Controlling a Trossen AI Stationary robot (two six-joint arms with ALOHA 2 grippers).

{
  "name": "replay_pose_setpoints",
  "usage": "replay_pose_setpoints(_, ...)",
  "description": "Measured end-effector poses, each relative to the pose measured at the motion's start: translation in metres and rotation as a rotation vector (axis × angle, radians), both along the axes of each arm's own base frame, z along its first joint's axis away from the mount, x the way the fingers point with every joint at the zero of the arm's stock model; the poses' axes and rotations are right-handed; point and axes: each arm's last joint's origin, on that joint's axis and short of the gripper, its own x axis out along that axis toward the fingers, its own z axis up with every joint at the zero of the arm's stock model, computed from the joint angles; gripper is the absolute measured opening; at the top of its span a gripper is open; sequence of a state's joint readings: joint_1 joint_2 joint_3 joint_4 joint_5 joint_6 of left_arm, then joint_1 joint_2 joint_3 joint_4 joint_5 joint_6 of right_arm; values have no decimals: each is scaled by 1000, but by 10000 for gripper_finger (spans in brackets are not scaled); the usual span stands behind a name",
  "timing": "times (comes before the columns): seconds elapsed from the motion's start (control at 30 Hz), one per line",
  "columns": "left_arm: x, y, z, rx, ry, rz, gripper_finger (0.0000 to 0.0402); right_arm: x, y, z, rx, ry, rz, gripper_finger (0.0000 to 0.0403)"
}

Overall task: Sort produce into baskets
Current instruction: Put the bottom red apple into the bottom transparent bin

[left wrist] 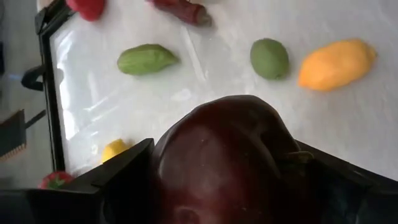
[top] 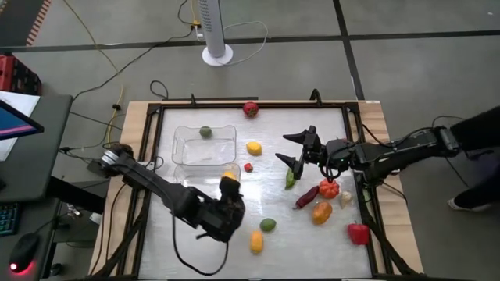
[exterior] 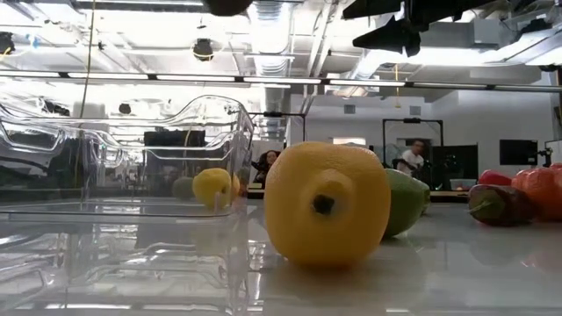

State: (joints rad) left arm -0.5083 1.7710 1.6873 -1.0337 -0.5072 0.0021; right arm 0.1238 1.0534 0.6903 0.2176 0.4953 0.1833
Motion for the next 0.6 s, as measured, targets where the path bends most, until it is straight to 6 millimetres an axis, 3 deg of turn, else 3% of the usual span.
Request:
replay_pose_setpoints(0.13, -20, 14, -1, -17, -32, 21, 317, 0, 0, 0, 0, 0, 0, 379)
replay_pose_setpoints(0.4, -59, 61, -29, -92, -115, 135, 317, 0, 0, 0, 0, 0, 0, 379)
replay_pose_setpoints(0.6, -71, 90, -55, -190, -153, 281, 319, 0, 0, 0, 2, -2, -2, 379)
